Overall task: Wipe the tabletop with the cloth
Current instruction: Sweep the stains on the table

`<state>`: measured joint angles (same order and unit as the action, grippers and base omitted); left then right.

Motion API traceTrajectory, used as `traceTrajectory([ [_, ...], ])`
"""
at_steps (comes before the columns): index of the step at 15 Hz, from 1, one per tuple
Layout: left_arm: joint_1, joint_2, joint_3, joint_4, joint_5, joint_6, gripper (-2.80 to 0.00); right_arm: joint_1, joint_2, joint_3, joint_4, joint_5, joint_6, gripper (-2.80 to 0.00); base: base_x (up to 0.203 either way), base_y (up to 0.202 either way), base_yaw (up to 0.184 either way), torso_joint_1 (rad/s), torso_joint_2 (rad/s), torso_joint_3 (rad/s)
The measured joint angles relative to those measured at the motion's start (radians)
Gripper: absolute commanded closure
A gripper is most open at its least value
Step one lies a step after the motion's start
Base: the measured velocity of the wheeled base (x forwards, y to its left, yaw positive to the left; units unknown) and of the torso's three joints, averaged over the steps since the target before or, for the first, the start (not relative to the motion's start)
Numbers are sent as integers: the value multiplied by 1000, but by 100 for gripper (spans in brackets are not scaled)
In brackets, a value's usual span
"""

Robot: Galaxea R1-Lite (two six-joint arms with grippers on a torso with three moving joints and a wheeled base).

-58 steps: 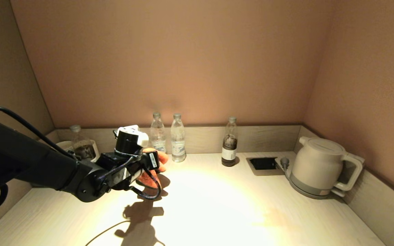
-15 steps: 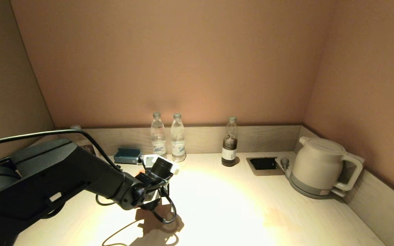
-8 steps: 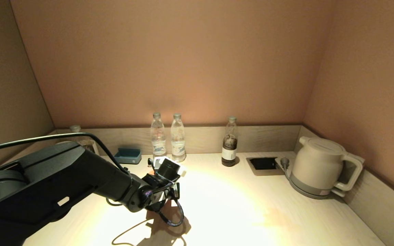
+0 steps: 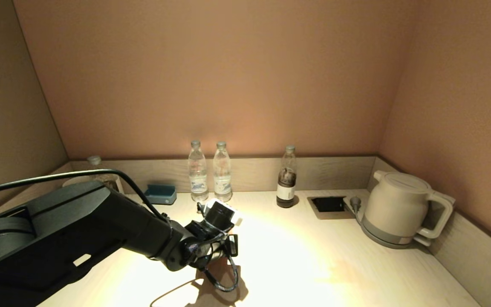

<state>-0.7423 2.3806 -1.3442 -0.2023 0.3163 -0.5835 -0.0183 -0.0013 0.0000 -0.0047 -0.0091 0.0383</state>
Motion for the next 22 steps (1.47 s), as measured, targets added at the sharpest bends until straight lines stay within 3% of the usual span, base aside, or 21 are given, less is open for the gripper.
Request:
traceTrajectory([
  [7,-76,-79,57,-1,-97,-7,0,0,0,0,1,0,0,0,0,0,0,0,0,0],
  [13,-89,-134,96,9,-270,-47,0,0,0,0,0,0,0,0,0,0,0,0,0,0],
  [18,-91,-176,128,116,-285,-44,0,0,0,0,1,0,0,0,0,0,0,0,0,0],
  [22,-56,-238,150,266,-263,-89,0,0,0,0,0,0,0,0,0,0,0,0,0,0],
])
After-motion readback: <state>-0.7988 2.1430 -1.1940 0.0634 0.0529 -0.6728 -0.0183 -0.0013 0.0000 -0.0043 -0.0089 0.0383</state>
